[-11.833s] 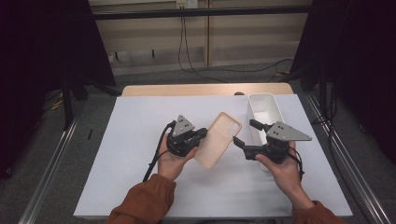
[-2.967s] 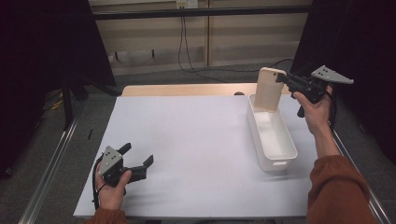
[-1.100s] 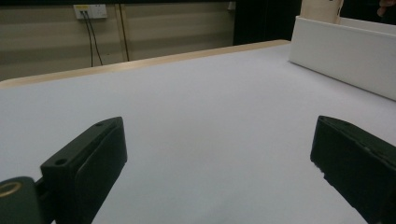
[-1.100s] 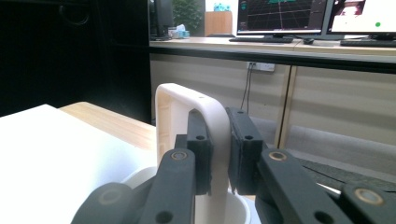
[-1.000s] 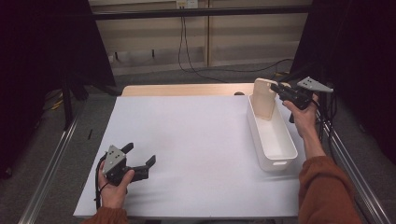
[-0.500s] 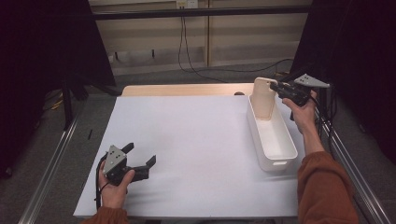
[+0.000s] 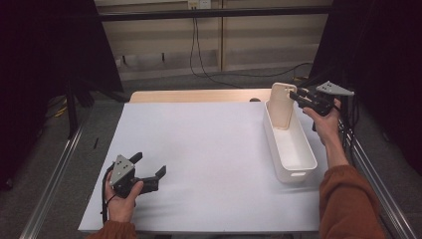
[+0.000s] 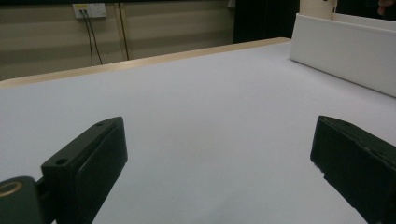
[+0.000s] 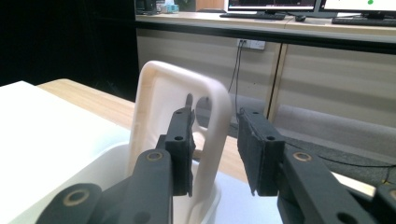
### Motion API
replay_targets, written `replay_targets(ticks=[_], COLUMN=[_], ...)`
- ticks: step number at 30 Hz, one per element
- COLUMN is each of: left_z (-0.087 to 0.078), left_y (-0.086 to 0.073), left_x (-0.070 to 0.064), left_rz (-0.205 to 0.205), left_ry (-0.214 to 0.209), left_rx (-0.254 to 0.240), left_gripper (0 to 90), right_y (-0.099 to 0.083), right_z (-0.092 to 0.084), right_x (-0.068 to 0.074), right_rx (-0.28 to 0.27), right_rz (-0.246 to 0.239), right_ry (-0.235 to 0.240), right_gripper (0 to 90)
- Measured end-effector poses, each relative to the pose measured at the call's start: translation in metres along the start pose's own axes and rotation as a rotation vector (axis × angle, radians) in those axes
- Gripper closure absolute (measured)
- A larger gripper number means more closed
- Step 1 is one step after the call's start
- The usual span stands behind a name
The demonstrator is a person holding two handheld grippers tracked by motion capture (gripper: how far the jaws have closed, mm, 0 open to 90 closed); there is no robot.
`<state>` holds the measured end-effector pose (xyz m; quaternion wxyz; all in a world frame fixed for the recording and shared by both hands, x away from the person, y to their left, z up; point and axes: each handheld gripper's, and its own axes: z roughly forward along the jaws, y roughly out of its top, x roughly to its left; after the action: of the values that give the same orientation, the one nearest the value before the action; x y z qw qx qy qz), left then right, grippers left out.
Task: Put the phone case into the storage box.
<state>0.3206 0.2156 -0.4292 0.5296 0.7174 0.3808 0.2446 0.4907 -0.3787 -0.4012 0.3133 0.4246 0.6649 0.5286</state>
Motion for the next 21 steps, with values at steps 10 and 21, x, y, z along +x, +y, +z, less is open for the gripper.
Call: replay_targets(ticks=[10, 21], left_z=[0.001, 0.001], left_y=[0.0, 0.0], left_x=[0.0, 0.0], left_rz=[0.004, 0.005], left_ry=[0.002, 0.001], left_rx=[0.004, 0.001], left_gripper=[3.8, 3.8], right_y=[-0.009, -0.01], right_z=[-0.005, 0.011], right_x=[0.003, 0.008], right_rx=[0.04, 0.014], right_rz=[0.003, 0.008], right_ry=[-0.003, -0.017], right_gripper=[78.1, 83.6])
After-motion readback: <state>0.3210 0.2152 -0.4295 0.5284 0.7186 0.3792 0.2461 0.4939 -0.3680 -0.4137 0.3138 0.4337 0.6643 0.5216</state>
